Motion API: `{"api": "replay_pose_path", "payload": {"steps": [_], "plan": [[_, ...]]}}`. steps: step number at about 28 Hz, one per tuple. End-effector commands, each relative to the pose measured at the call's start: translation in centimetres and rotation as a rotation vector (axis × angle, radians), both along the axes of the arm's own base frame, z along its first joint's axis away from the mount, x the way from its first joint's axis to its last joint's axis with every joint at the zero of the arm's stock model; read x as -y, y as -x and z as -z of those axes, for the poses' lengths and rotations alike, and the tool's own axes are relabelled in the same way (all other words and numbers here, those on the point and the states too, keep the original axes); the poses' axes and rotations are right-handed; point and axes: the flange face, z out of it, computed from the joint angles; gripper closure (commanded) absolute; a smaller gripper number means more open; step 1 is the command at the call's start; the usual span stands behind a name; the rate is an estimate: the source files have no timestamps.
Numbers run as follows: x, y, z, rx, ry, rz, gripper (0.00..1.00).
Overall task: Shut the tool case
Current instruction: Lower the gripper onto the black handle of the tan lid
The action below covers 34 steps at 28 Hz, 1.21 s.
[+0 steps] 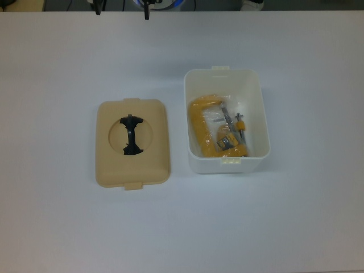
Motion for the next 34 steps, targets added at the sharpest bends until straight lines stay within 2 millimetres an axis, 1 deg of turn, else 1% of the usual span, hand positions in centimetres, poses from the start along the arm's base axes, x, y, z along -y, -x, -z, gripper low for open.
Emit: {"api": "replay_pose_path", "payload": {"steps": [1,4,8,10,11,15,16,18,21,22,24,25,26,28,29,30,32,33,34], "plan": [[-0.4,-0.1,0.7,-0.009,-0.04,-0.02,0.0],[-0.5,-0.4,1.1,-0.014,-0.045,-0.016,0.0],[-0.5,-1.0,2.4,-0.031,-0.046,-0.027,0.0],[-0.5,-1.6,3.9,-0.055,-0.045,-0.031,0.0],[-0.4,-2.2,4.8,-0.066,-0.034,-0.032,0.0],[-0.1,-3.4,6.8,-0.074,-0.004,-0.077,0.0],[0.6,-3.9,8.0,-0.094,0.0,-0.107,0.0],[1.4,-4.5,9.2,-0.106,-0.002,-0.133,0.0],[1.8,-5.5,10.0,-0.074,0.008,-0.149,0.0],[1.9,-6.1,11.0,-0.047,0.024,-0.15,0.0],[2.3,-6.5,11.6,-0.028,0.034,-0.145,0.0],[2.9,-6.9,12.6,-0.028,0.034,-0.125,0.0],[3.3,-7.0,13.0,-0.028,0.035,-0.113,0.0],[3.4,-7.4,14.0,-0.032,0.034,-0.102,0.0],[3.2,-7.8,15.0,-0.037,0.034,-0.097,0.0],[3.2,-7.9,15.6,-0.042,0.033,-0.092,0.0],[2.8,-8.0,17.3,-0.053,0.032,-0.092,0.0],[2.5,-8.0,18.4,-0.038,0.032,-0.098,0.0],[2.4,-7.9,19.1,-0.03,0.032,-0.097,0.0]]}}
